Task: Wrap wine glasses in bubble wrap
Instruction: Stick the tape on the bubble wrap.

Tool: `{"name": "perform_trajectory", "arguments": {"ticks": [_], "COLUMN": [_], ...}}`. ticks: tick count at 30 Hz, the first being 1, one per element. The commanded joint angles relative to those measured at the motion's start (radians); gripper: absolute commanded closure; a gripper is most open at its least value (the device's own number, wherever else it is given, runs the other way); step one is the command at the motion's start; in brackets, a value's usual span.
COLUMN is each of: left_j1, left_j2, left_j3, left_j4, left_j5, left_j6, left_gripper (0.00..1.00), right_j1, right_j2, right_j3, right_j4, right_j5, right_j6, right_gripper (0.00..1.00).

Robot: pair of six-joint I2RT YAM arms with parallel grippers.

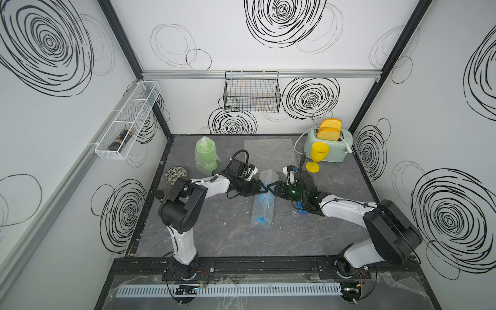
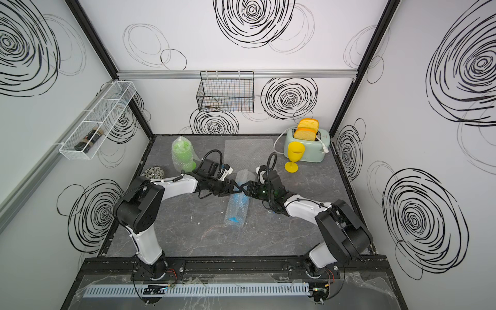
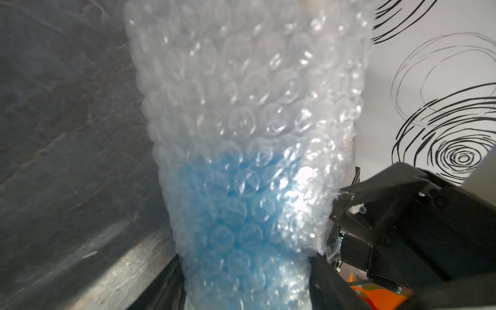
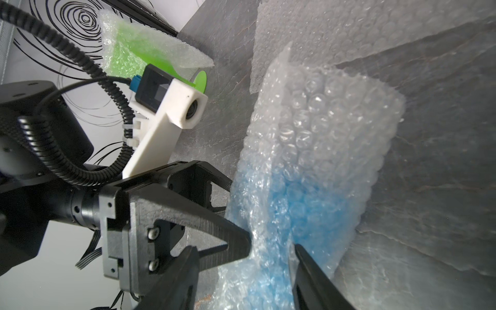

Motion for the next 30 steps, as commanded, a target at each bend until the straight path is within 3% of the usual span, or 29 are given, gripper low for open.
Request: {"name": "perform_trajectory", "arguments": {"ticks": [1, 14, 30], "left_j1": [-0.01, -0.011, -0.011], "left_j2": [0.058, 0.058, 0.059], "left_j3": [-0.021, -0.023, -0.027], "left_j4": [-0.107, -0.104, -0.102], "left_j5": [-0.088, -0.087, -0.083], "left_j6": [0.017, 0.016, 0.014], "left_gripper": [0.3, 0.3, 0.3], "right_j1": [0.0, -0.005, 0.001], "right_j2": [-0.001, -0.128, 0.041], "right_j3": [0.01, 0.022, 0.048], "right_j4": [-0.011, -0.013, 0.105], "right_j5": [-0.03, -0.048, -0.104], "right_j6": [-0.01, -0.004, 0.017], "right_gripper": [0.4, 0.41, 0.43]}}
